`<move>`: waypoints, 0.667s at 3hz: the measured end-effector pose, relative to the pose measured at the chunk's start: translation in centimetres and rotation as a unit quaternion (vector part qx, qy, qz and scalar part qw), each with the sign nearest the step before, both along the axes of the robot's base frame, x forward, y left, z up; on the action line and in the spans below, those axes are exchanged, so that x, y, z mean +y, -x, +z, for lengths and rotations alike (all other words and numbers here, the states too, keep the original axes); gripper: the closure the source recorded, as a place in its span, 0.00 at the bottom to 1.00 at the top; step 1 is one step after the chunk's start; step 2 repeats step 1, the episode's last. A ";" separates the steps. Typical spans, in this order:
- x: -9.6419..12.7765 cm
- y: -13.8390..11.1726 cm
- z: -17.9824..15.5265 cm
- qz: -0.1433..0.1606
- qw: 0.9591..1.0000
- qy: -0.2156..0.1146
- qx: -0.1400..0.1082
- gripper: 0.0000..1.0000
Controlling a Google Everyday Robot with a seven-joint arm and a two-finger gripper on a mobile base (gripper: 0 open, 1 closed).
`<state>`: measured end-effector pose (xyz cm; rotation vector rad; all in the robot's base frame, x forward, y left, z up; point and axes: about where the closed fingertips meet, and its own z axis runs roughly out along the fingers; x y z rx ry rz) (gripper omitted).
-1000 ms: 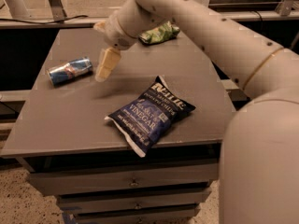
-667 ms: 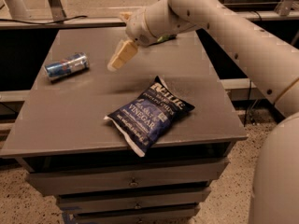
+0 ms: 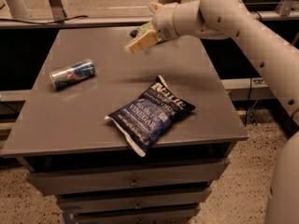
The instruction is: Knock redbull can over
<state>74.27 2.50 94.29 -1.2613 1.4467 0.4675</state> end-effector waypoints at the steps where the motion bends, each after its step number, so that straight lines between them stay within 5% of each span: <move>1: -0.3 -0.2 0.1 -0.004 1.000 -0.004 0.000 0.00; 2: -0.3 -0.2 0.1 -0.004 1.000 -0.004 0.000 0.00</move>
Offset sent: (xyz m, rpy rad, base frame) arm 0.0000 0.0000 0.0000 0.0000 0.0000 0.0000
